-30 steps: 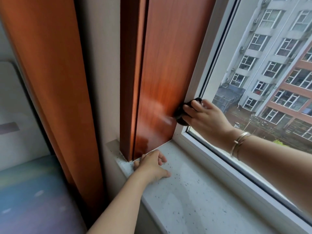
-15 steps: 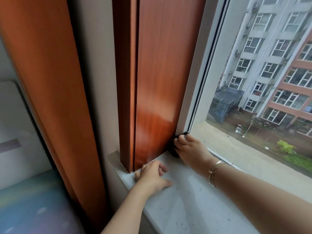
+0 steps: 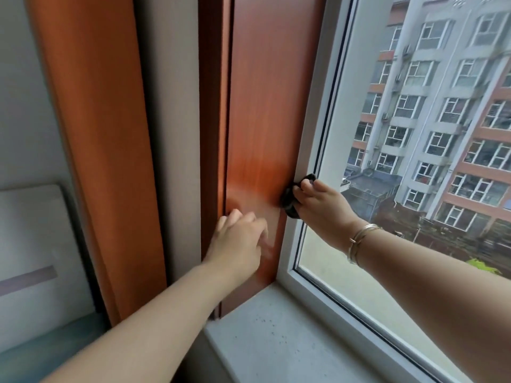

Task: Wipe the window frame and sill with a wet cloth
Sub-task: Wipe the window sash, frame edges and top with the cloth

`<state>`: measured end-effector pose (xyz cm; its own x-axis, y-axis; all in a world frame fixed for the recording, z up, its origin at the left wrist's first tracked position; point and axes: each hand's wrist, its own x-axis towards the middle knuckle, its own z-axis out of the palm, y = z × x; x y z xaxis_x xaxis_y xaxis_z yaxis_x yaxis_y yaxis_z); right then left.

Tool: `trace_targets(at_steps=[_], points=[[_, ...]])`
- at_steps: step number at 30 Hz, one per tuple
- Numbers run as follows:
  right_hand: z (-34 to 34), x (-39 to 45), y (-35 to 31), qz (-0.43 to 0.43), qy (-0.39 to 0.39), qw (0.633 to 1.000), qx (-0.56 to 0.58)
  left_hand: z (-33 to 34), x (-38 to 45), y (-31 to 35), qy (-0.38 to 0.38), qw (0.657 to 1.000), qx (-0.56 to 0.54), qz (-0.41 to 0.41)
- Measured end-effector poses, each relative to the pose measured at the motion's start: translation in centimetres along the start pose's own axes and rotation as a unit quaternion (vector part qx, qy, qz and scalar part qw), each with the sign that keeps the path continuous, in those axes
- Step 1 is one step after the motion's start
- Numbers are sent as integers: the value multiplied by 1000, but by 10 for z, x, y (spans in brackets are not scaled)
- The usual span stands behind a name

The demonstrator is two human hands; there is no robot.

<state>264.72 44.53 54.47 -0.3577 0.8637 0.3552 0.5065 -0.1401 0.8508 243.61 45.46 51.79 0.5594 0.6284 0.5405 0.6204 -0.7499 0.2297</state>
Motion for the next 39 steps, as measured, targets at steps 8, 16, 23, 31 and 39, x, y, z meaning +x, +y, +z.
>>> trace_targets(at_steps=[8,16,23,31,39], points=[[-59,39,89,104,55,991,68,-130,81,16,82,976,187,73],[-34,25,25,201,43,963,176,-134,92,17,18,970,235,61],[-28,16,5,180,18,968,174,-130,94,16,17,968,243,61],[-83,62,128,184,83,973,109,-164,100,38,-55,954,287,66],[-108,81,169,184,59,973,124,-246,168,48,7,933,321,162]])
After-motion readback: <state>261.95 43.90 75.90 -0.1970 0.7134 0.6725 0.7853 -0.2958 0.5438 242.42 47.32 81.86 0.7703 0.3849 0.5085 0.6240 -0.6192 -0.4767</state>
